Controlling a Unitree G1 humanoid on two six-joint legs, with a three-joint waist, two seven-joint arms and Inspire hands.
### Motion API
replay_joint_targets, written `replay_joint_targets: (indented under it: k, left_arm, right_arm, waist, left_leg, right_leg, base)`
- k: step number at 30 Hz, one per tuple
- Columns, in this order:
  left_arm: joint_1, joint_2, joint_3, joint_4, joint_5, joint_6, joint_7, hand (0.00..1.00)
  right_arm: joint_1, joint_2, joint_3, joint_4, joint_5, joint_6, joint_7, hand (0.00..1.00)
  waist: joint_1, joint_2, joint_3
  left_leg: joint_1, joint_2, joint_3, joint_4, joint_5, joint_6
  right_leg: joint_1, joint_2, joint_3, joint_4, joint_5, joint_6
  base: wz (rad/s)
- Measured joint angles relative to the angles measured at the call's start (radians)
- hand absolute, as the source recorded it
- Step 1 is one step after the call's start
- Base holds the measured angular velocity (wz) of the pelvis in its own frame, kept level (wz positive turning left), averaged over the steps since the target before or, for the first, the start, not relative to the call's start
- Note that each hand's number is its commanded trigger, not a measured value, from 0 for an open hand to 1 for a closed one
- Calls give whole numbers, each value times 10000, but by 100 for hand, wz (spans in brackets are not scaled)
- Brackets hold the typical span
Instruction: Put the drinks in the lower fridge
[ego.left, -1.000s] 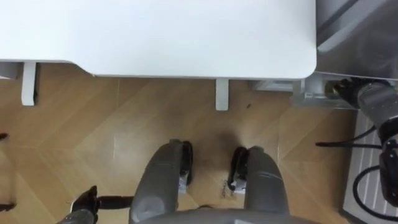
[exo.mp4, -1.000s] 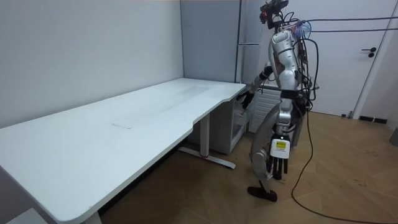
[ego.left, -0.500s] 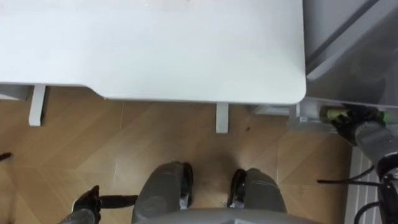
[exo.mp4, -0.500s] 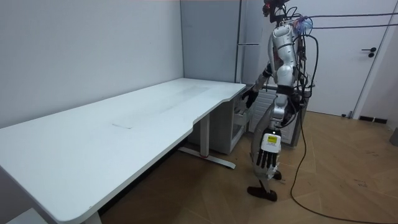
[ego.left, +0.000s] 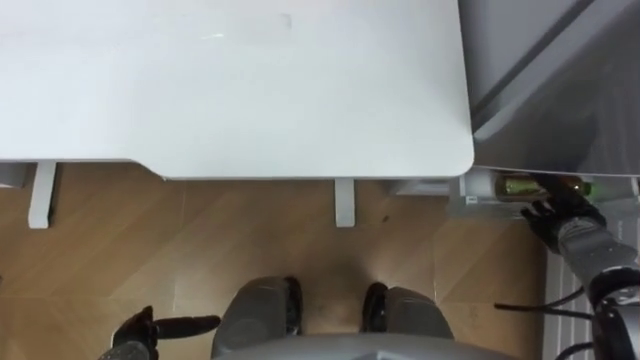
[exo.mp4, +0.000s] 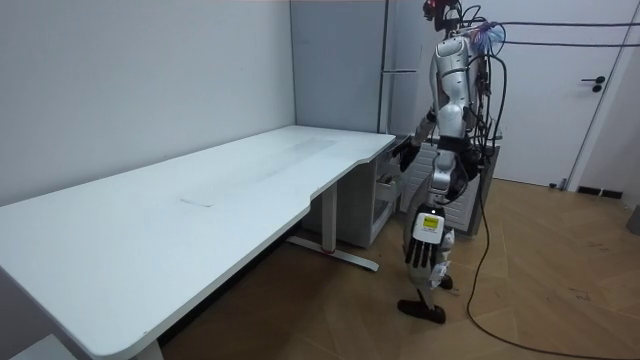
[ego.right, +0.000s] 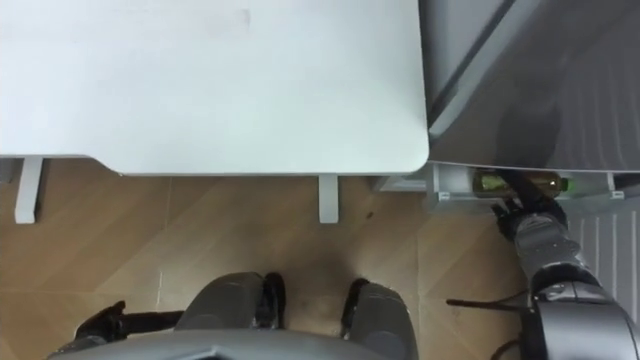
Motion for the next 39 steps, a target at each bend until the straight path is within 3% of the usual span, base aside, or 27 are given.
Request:
replay_joint_targets:
  k: [2,7,12,17,21,25,32,39]
  left_arm:
    - [6,0,-8,-46,-2,5,-1,0]
    - [63,-31,-31,-106,-3,5,49,0]
    - [60,-31,-38,-136,-20,9,129,0]
    - [58,-28,-160,-123,-8,-20,135,0]
    - [97,52,-155,-119,47,-11,134,0]
    - [98,267,-192,-131,22,35,132,0]
    - [97,284,-338,-174,9,72,272,0]
    - [88,301,-626,-339,-6,131,536,0]
  right_arm:
    - [142,17,0,11,28,-60,-49,0]
    - [354,65,0,15,170,-290,-367,0]
    - [351,63,0,-110,303,-369,-680,0]
    - [302,48,14,-125,605,-622,-761,0]
    - [137,37,10,-126,589,-671,-722,0]
    - [-24,-83,4,-98,591,-644,-742,0]
    - [-525,-364,3,-94,1110,-652,-776,0]
    - [-1534,-653,19,-79,1517,-656,-828,0]
  waist:
    - [-28,15,-8]
    - [-236,184,-119]
    - [-288,261,-136]
    - [-219,316,-76]
    - [-142,317,32]
    - [-203,313,60]
    - [-183,299,71]
    - [-118,142,162]
  left_leg:
    - [-32,17,7,69,-1,-2]
    - [-287,17,18,254,1,1]
    - [-799,36,101,456,16,5]
    - [-1290,76,260,749,-4,25]
    - [-1840,122,501,1094,-22,33]
    - [-2830,139,493,1815,-89,29]
    - [-4240,206,464,2679,-154,-32]
    - [-5804,353,382,3580,-199,-99]
  right_leg:
    - [-14,20,8,3,18,-11]
    - [-283,30,66,137,29,-16]
    - [-890,15,165,433,28,-36]
    - [-1547,9,355,911,-17,-73]
    - [-2331,-14,618,1471,-112,-146]
    - [-3400,-138,621,2335,-317,-252]
    - [-4861,-182,700,3285,-485,-302]
    - [-6419,-189,671,4194,-588,-466]
  base:
    - [-2]
    - [-2]
    - [-5]
    - [-7]
    - [-13]
    - [4]
    - [1]
    - [4]
